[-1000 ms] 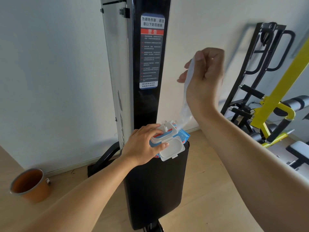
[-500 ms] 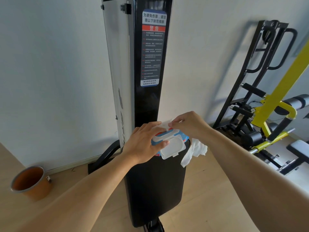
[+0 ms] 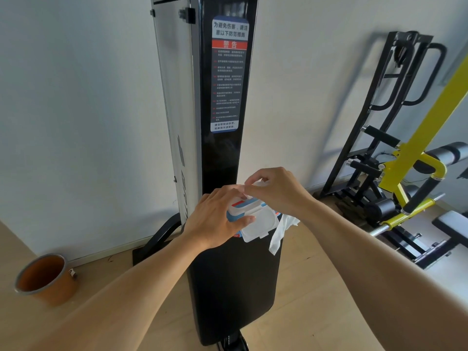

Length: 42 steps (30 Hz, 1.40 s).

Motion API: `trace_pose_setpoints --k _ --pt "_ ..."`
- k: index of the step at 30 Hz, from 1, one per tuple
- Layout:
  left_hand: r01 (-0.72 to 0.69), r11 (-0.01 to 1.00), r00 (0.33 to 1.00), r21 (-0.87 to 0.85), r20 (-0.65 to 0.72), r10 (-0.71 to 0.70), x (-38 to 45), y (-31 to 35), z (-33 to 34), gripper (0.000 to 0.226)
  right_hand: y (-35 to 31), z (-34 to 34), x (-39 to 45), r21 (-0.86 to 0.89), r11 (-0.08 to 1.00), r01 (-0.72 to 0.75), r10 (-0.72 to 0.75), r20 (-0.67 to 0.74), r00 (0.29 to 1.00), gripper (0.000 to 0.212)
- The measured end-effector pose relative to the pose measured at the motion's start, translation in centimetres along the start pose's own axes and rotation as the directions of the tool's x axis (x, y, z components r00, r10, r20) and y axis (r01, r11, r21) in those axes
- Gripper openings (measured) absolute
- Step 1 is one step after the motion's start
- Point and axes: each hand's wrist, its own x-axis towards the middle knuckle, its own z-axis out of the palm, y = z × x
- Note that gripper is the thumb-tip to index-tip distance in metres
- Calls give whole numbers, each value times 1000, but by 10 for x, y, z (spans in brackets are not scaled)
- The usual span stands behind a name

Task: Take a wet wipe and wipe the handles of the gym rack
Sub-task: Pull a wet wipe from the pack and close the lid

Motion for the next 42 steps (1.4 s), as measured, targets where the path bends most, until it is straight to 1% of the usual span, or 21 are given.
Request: trace_pose_setpoints --k 1,4,7,9,11,14,16,23,26,28,29,31,33,39,42 --pt "0 1000 1000 -1 -6 0 0 1 0 51 -1 0 0 4 1000 -8 8 -8 1000 8" --pt "19 1000 1000 -12 -7 -19 -1 1 -1 52 -3 -3 2 49 997 -63 65 -27 998 19" --pt "33 999 999 -42 -20 -34 -2 1 -1 57 -5 -5 3 175 971 -163 170 -26 985 20" --pt "15 999 1000 -46 -16 -16 -3 2 -1 60 -5 -6 5 189 965 -180 187 -16 982 21" --pt "-16 999 1000 -29 -5 16 -3 1 0 56 -5 -6 5 198 961 -195 200 -6 980 21" --pt "-61 997 998 40 0 61 -2 -4 3 49 -3 -4 5 204 954 -220 227 -7 974 20" --pt "-67 996 998 64 4 67 -1 -7 5 47 -2 -2 5 211 949 -234 242 -9 970 19" --pt "-47 990 999 132 28 44 3 -6 9 49 2 1 7 196 949 -248 264 -59 963 18" --pt "-45 994 999 98 15 44 1 -5 7 48 1 -1 7 191 953 -237 254 -72 964 18" --pt "-30 998 999 49 10 30 0 -3 5 57 -1 -2 7 179 957 -230 245 -65 967 17" --pt "-30 998 999 52 15 30 -1 -2 3 62 -2 -3 7 170 959 -227 240 -61 969 16" --pt "-43 994 999 97 35 40 0 0 3 64 -3 -2 7 167 962 -217 229 -57 972 16" --pt "-47 992 998 118 39 42 0 0 3 61 -4 -2 7 161 962 -218 230 -55 972 16" --pt "-40 993 999 110 -3 40 0 -3 6 49 -1 0 5 177 959 -220 238 -88 967 21" --pt "-47 992 999 119 -4 48 1 -4 8 45 0 1 7 191 955 -226 246 -88 965 18"
